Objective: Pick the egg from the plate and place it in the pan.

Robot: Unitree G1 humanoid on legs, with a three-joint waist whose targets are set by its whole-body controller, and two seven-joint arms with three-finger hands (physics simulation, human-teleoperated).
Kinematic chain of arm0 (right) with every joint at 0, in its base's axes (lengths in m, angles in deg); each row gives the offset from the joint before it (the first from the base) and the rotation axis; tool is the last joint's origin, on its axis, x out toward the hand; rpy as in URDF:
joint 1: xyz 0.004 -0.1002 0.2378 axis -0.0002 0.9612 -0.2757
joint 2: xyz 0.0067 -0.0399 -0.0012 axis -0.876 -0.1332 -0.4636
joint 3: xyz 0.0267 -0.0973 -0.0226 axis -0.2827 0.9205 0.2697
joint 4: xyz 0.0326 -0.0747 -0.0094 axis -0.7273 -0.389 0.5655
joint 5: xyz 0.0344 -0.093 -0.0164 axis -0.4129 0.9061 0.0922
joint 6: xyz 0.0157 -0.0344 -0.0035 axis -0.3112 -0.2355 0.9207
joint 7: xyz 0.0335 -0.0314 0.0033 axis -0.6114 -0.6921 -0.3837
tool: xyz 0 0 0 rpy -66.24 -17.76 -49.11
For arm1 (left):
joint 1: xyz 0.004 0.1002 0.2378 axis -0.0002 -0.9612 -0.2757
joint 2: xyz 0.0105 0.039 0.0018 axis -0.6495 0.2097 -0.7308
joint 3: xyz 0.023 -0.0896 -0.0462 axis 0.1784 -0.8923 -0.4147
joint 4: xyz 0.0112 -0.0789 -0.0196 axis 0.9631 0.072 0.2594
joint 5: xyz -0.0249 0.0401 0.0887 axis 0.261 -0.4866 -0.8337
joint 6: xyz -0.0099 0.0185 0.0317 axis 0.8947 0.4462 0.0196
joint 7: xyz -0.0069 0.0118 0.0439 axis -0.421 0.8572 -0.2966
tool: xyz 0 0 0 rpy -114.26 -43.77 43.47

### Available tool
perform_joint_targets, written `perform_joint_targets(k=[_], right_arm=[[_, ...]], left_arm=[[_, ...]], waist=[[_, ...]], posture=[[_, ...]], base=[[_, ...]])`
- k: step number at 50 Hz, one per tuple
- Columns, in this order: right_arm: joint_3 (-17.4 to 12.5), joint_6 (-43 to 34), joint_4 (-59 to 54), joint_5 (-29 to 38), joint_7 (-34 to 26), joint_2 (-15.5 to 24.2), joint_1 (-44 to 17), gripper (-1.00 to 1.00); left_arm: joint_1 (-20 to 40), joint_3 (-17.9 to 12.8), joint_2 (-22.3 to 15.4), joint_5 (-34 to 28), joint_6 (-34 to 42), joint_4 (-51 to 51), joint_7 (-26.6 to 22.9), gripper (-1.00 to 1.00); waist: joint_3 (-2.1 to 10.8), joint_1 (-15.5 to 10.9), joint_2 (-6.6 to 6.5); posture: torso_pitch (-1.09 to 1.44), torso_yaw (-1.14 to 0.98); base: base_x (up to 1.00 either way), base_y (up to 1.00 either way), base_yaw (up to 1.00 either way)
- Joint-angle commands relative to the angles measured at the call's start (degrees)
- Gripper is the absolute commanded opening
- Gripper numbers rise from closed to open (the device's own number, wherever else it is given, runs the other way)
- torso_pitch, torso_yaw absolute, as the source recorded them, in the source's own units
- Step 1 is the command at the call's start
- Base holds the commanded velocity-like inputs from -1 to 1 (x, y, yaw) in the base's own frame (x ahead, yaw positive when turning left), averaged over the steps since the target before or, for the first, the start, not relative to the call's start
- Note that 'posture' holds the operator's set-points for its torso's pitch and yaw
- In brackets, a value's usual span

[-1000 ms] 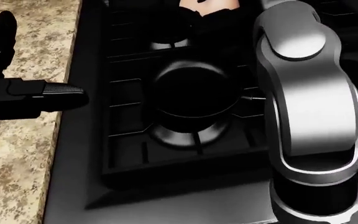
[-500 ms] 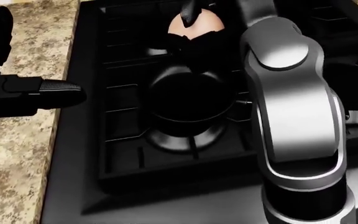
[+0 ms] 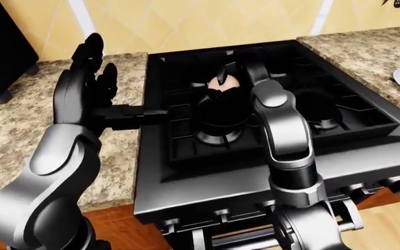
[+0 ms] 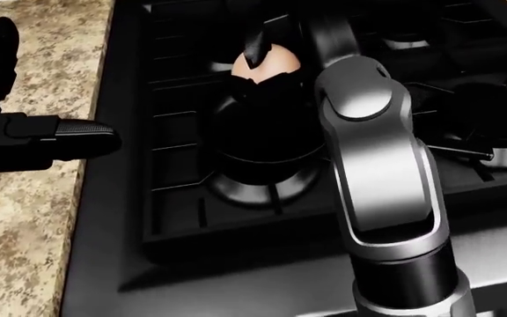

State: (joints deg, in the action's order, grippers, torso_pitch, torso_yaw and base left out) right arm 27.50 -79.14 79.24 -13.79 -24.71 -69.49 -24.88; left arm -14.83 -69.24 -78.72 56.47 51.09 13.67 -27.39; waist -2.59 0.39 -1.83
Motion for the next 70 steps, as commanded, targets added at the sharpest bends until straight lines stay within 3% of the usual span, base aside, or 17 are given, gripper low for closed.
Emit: perform_joint_targets(k=[1,31,39,40,55,56,64,66,70], right_arm=[[-0.34,2.65,1.47,0.20,0.78,0.22,-1.90,-1.00],[-0.17,4.71,1.06,-0.18,1.75,-0.33,1.19,-0.93],[-0.10,4.64,1.19,-0.30,1.95,-0.48,1.52,-0.80],[-0.02,4.71,1.27,-0.33,1.95,-0.51,1.69,-0.56],[0.11,5.51,1.14,-0.57,2.42,-0.82,2.78,-0.50],[0.13,5.49,1.08,-0.55,2.42,-0.80,2.76,-0.41],[0.20,5.35,1.82,-0.50,2.32,-0.81,3.51,-0.33],[0.24,5.44,1.80,-0.50,2.30,-0.86,3.66,-0.18],[0.15,5.68,1.69,-0.56,2.40,-0.88,3.85,-0.15]], left_arm=[[1.43,-0.53,-0.55,-0.20,-1.67,-1.19,0.04,1.00],[0.96,-0.21,-0.34,-0.80,-2.30,-0.95,-0.39,1.00],[0.98,-0.08,-0.20,-1.10,-2.38,-0.80,-0.49,1.00],[0.99,-0.10,-0.17,-1.13,-2.39,-0.76,-0.51,1.00],[1.15,-0.28,-0.25,-1.26,-2.21,-0.72,-0.75,1.00],[1.37,-0.37,-0.29,-1.19,-2.00,-0.73,-0.70,1.00],[1.69,-0.25,-0.12,-1.09,-1.44,-1.14,-0.43,1.00],[1.70,-0.26,-0.14,-1.07,-1.49,-1.10,-0.46,1.00],[1.49,-0.35,-0.12,-1.01,-1.49,-1.25,-0.46,1.00]], waist=[[1.55,0.03,-0.20],[1.80,-0.07,-0.03],[1.81,-0.06,0.00],[1.81,-0.06,0.00],[1.79,-0.05,0.00],[1.79,-0.06,0.00],[1.81,-0.08,0.04],[1.80,-0.07,0.04],[1.81,-0.06,0.02]], posture=[[0.00,0.00],[0.00,0.00],[0.00,0.00],[0.00,0.00],[0.00,0.00],[0.00,0.00],[0.00,0.00],[0.00,0.00],[0.00,0.00]], base=[[0.00,0.00,0.00],[0.00,0.00,0.00],[0.00,0.00,0.00],[0.00,0.00,0.00],[0.00,0.00,0.00],[0.00,0.00,0.00],[0.00,0.00,0.00],[0.00,0.00,0.00],[0.00,0.00,0.00]])
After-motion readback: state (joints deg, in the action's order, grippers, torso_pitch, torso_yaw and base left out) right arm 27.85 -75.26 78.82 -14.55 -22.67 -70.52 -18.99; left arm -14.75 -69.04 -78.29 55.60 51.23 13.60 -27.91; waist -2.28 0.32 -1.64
